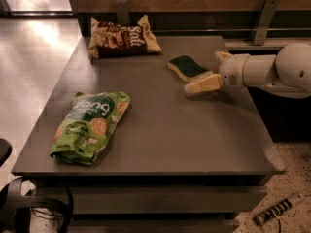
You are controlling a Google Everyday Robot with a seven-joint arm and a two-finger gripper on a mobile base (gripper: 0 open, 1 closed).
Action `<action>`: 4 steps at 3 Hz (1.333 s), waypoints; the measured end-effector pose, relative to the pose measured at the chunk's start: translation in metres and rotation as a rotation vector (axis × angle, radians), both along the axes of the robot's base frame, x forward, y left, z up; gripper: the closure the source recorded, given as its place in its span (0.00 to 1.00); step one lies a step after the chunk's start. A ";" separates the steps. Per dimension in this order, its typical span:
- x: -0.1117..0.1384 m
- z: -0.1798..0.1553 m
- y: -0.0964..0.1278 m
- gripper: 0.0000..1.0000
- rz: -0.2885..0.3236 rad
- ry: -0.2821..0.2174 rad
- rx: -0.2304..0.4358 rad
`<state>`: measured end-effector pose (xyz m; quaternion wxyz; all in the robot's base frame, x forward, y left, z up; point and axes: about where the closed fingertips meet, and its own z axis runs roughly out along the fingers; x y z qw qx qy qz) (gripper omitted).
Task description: Pick sponge
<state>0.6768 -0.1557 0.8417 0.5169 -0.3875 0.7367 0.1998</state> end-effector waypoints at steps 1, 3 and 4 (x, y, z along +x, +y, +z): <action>0.009 -0.013 0.008 0.00 -0.002 0.009 0.025; 0.020 -0.026 0.024 0.56 0.002 0.010 0.077; 0.020 -0.027 0.026 0.79 0.006 0.011 0.078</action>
Offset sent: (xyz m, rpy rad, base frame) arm 0.0300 0.0249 -0.0349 0.1228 0.0035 -0.0138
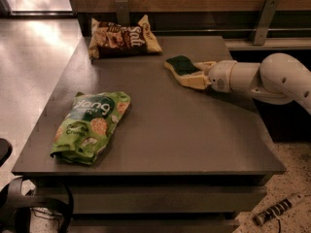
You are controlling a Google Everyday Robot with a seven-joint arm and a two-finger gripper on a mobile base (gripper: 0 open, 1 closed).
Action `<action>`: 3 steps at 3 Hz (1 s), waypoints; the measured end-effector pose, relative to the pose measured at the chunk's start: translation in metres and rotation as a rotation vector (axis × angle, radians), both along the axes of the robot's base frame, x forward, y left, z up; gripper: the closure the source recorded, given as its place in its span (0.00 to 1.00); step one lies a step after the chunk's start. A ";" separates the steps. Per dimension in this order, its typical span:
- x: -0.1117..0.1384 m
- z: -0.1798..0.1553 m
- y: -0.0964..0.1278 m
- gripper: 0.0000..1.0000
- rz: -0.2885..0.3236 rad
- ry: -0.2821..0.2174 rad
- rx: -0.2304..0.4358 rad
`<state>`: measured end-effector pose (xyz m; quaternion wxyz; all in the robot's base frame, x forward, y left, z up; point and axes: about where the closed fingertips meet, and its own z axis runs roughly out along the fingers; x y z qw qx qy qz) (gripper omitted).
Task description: Pick sponge
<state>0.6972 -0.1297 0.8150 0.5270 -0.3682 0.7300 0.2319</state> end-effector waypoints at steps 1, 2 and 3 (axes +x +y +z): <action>0.000 0.000 0.002 0.99 0.003 0.001 0.001; 0.000 -0.001 0.003 1.00 0.005 0.001 0.001; 0.000 0.010 0.009 1.00 0.029 0.013 -0.001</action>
Offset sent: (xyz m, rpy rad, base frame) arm 0.0001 0.0023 -0.0005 0.0007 0.0008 0.0035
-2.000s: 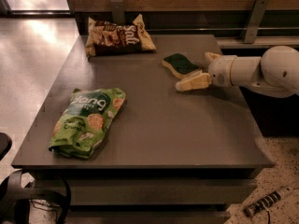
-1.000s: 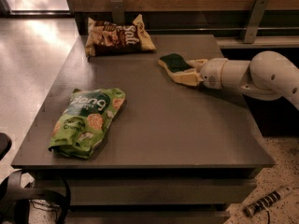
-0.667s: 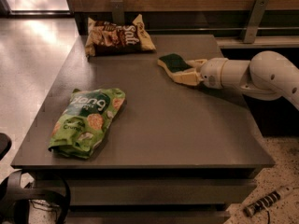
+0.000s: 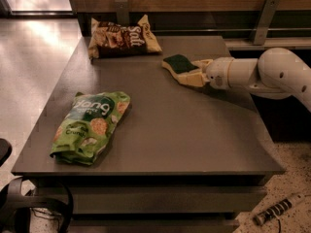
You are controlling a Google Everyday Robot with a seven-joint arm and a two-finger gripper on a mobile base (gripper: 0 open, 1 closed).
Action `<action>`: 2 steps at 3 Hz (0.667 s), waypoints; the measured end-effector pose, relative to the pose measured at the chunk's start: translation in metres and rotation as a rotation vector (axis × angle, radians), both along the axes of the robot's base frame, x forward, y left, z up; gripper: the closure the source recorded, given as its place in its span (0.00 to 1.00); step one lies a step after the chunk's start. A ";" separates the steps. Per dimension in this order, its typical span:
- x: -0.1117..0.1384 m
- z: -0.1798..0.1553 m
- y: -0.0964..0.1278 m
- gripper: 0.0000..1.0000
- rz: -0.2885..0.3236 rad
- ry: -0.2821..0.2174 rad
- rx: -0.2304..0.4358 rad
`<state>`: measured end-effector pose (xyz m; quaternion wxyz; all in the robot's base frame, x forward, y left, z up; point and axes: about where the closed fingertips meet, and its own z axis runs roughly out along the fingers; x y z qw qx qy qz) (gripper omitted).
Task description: Pick sponge
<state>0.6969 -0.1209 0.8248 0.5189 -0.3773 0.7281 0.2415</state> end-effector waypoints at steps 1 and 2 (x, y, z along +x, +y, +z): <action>-0.001 0.031 0.004 1.00 0.014 -0.006 -0.029; 0.000 0.086 0.006 1.00 0.004 -0.057 -0.092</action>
Offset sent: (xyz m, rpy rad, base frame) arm 0.0009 -0.0004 0.1267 -0.1431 -0.0912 -0.0166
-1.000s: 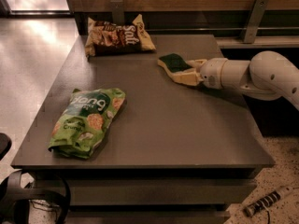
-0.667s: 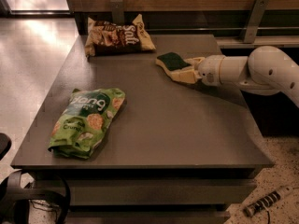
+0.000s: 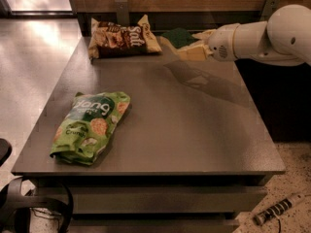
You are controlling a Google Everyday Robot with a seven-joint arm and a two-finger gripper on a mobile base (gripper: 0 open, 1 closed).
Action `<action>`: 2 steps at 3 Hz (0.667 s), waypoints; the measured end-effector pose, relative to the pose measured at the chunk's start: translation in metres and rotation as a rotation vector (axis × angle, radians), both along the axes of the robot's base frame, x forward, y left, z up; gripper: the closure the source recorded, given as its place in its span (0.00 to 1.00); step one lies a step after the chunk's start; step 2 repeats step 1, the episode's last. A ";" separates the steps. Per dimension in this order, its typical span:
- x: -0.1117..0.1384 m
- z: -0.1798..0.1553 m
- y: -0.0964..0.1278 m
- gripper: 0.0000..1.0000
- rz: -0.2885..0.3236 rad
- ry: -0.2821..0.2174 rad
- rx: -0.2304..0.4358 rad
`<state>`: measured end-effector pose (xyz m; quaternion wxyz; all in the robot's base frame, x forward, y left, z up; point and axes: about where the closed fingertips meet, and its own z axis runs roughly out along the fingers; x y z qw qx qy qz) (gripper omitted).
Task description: Pick sponge
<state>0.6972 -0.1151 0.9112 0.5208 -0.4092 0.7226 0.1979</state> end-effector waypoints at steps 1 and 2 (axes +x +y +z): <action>0.000 0.038 0.002 1.00 0.000 -0.044 -0.033; 0.000 0.038 0.002 1.00 0.000 -0.044 -0.033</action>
Offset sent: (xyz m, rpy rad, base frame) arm 0.0000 0.0000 0.0000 0.0000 0.0000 0.0000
